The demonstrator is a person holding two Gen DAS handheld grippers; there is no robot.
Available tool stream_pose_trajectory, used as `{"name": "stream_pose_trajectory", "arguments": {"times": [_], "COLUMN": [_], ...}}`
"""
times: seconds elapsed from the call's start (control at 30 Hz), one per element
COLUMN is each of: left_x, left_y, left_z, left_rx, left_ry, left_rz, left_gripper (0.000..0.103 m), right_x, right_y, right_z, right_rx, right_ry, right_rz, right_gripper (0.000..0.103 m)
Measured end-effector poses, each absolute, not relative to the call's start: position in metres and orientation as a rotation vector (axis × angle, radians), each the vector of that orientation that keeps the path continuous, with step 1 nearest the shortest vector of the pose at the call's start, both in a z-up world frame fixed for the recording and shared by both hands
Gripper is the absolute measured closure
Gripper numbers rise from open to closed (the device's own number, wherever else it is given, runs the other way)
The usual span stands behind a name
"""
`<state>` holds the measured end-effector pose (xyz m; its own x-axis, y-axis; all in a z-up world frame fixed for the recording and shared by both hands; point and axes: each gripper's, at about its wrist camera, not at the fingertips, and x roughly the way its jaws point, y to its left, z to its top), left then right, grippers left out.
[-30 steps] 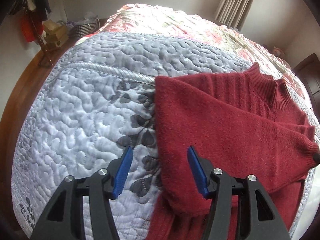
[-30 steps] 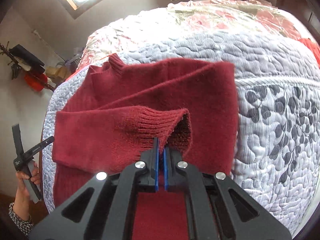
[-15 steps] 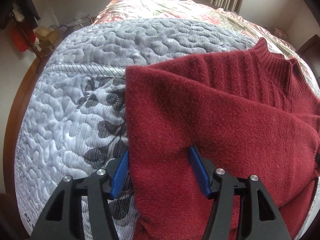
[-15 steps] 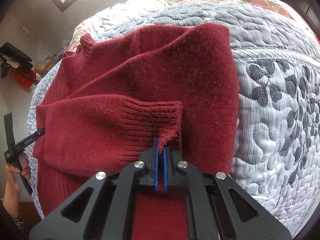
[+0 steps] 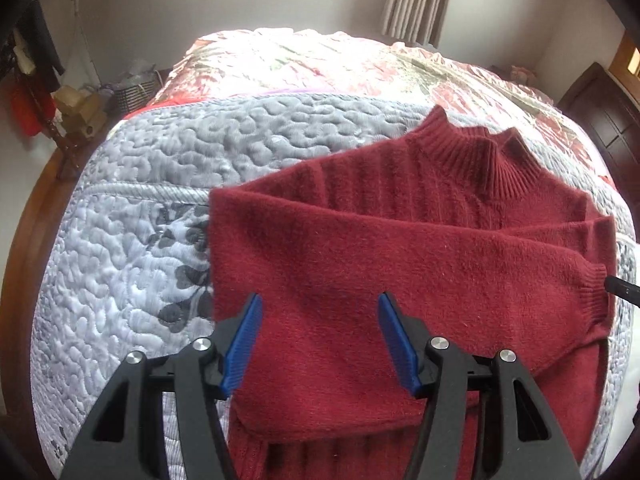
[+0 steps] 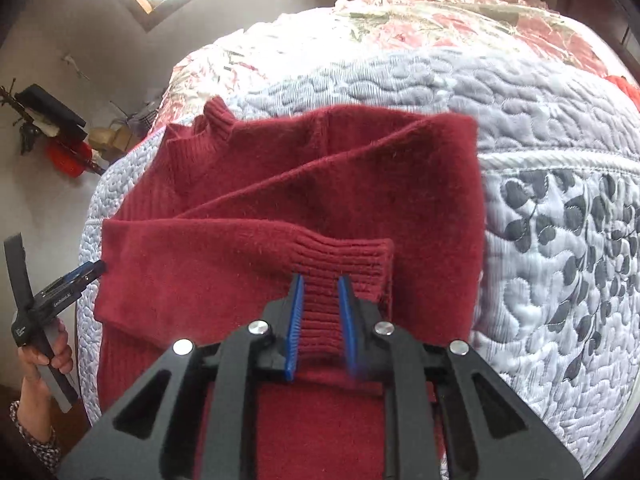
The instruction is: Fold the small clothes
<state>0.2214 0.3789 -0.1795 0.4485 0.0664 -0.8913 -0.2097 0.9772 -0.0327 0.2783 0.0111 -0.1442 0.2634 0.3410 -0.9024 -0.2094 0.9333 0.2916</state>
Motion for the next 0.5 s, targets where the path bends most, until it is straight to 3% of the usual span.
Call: {"name": "stream_pose_trajectory", "arguments": {"times": [0.03, 0.13, 0.23, 0.3, 0.33, 0.4, 0.5], "left_x": [0.225, 0.229, 0.23, 0.228, 0.225, 0.214, 0.185], "left_y": [0.373, 0.373, 0.376, 0.374, 0.374, 0.373, 0.374], "left_z": [-0.185, -0.21, -0.222, -0.215, -0.209, -0.196, -0.179], "left_rx": [-0.126, -0.117, -0.143, -0.141, -0.143, -0.145, -0.099], "left_ry": [1.112, 1.186, 1.197, 1.193, 1.188, 1.176, 1.151], "left_rz": [0.169, 0.172, 0.179, 0.182, 0.181, 0.175, 0.172], "left_gripper": [0.043, 0.041, 0.038, 0.04, 0.04, 0.038, 0.032], "right_x": [0.278, 0.279, 0.28, 0.276, 0.271, 0.256, 0.228], "right_y": [0.009, 0.003, -0.009, -0.011, -0.014, -0.021, -0.033], "right_z": [-0.151, -0.17, -0.175, -0.166, -0.159, -0.144, -0.133], "right_rx": [0.114, 0.138, 0.249, 0.251, 0.229, 0.183, 0.191], "right_ry": [1.268, 1.293, 1.306, 1.291, 1.275, 1.234, 1.219], "right_rz": [0.353, 0.306, 0.325, 0.323, 0.31, 0.292, 0.301], "right_gripper": [0.085, 0.101, 0.101, 0.097, 0.088, 0.081, 0.081]}}
